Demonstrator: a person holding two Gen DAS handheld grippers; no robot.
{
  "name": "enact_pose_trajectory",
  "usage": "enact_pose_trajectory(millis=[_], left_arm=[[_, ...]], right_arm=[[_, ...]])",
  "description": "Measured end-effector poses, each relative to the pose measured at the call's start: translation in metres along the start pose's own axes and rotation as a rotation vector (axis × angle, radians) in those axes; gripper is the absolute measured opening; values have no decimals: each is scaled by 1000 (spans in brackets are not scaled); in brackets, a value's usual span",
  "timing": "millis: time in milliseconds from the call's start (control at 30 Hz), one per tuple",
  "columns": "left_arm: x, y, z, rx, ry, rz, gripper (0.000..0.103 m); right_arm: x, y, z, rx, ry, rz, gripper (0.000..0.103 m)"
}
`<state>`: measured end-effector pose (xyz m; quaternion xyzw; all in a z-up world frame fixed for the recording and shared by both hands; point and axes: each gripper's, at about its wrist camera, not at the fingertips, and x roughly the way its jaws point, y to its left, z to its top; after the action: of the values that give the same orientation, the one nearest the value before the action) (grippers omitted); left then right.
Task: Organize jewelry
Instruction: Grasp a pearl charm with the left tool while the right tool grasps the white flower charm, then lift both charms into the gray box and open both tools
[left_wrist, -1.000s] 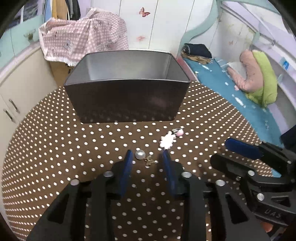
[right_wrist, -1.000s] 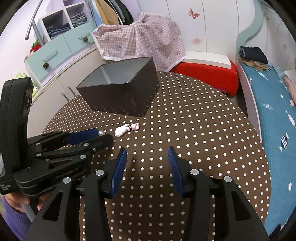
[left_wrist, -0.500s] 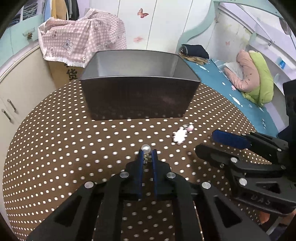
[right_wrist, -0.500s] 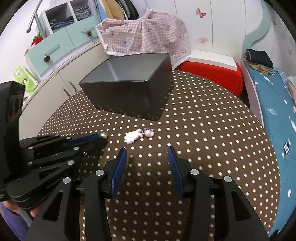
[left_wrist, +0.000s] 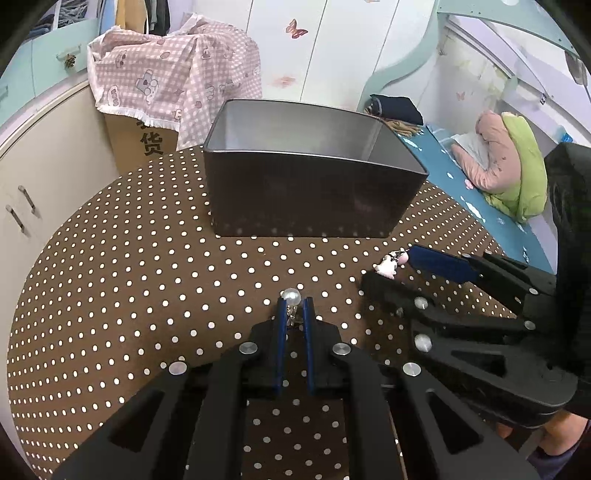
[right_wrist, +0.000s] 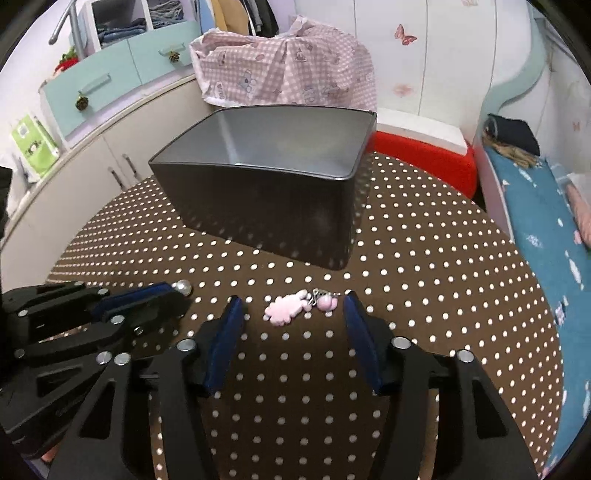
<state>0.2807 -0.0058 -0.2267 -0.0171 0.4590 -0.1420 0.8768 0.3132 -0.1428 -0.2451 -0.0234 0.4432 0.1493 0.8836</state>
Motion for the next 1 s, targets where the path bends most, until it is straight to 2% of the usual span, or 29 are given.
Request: enact_pose_trajectory(millis=[200,233,267,300,400,600,633,900,967,1000], left_arm=[[-3,-1,1,2,-4,-14,7],[-3,-1,1,2,-5,-15,7],[-4,-1,2,2,-6,-18,7],[-6,-2,2,3,-7,-21,7],[-8,-4,3,5,-11,-25,7],[-11,-4,2,3,-10,-31,7],[-12,-5,2,2,-12,-33,7],[-15,-2,8,-1,-17,-25,7],[-14,1,9,-1,-17,-26,7],[-14,2,10,1,-16,-28,7]], right_arm=[[-3,-6,-1,6,-8,29,38],[-6,-7,0,7,-16,33,31],[-9,-8,0,8,-17,43,15],[-10,-9,0,10,-5,56,5],[-7,-11,-4,6,29,43,5],[-8,-16,-10,39,33,74,5],[-11,-17,-9,55,24,81,8],[-3,-20,-4,113,24,73,8],[-2,-18,-2,125,20,59,13],[-2,-17,-1,131,17,63,24]])
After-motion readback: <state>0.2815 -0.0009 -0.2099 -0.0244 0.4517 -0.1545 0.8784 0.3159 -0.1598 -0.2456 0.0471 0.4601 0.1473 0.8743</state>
